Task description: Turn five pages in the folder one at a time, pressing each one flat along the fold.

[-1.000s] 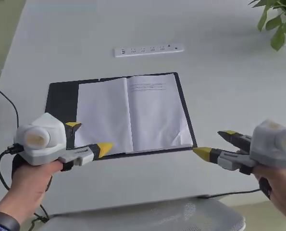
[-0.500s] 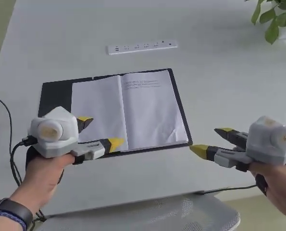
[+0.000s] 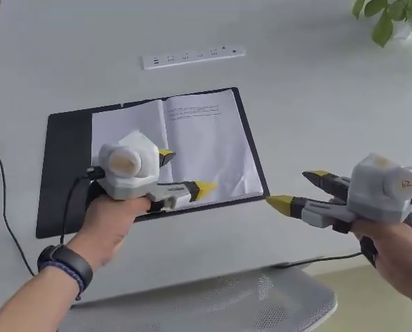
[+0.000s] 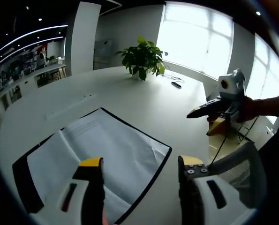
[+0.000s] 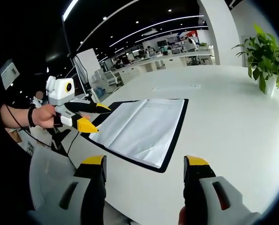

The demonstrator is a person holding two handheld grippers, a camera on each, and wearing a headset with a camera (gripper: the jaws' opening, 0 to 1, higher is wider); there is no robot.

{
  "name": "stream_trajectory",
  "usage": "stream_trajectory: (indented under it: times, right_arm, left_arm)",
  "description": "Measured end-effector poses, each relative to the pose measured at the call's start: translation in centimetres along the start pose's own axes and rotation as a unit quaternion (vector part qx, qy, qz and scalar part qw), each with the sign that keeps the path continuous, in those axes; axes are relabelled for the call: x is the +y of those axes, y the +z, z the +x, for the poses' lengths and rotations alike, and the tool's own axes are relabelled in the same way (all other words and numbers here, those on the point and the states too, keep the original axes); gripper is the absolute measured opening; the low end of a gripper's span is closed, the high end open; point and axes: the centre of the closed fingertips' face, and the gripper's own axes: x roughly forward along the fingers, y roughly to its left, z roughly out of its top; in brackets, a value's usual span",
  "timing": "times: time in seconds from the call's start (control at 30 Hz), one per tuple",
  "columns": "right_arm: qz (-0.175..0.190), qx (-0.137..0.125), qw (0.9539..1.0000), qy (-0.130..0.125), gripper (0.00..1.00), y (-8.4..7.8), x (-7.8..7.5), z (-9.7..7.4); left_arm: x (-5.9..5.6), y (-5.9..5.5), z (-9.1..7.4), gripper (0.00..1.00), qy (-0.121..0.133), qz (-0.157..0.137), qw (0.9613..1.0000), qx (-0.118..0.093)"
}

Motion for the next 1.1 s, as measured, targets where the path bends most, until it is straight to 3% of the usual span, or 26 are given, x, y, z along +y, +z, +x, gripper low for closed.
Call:
stream_trajectory:
  times: [0.3,0.6,0.73,0.87,0.97,1.0,1.1]
  right_arm:
    - [0.005,-0.002,1.0000,0.005,0.65,0.0,0.2,-0.1]
    - [0.009,0.008,0.9999,0.012,0.65,-0.8,0.3,0.0]
    - [0.012,0.008,0.9998,0.013,0.64,-0.8,0.2,-0.1]
    - [0.014,0.009,0.9998,0.012,0.64,-0.8,-0.2,-0.2]
    - [0.015,0.008,0.9998,0.012,0.63,-0.8,-0.4,-0.2]
    - [0.015,0.007,0.9998,0.012,0.63,-0.8,-0.5,-0.2]
    - [0.019,0.007,0.9997,0.013,0.62,-0.8,-0.6,-0.1]
  left_arm:
    - [-0.9,0.8,4.7,0.60,-0.023,0.012,0.9996,0.009]
    - [-1.9,0.4,9.0,0.57,-0.025,0.019,0.9991,0.028]
    - [-2.5,-0.2,10.3,0.55,-0.021,0.028,0.9988,0.034]
    - [-2.9,-1.7,11.3,0.54,-0.019,0.045,0.9973,0.055]
    - [-2.5,-3.1,12.2,0.52,-0.014,0.064,0.9952,0.074]
    - [-2.2,-3.9,12.4,0.52,-0.009,0.074,0.9931,0.090]
    - [-2.4,-4.6,12.7,0.56,-0.009,0.066,0.9930,0.097]
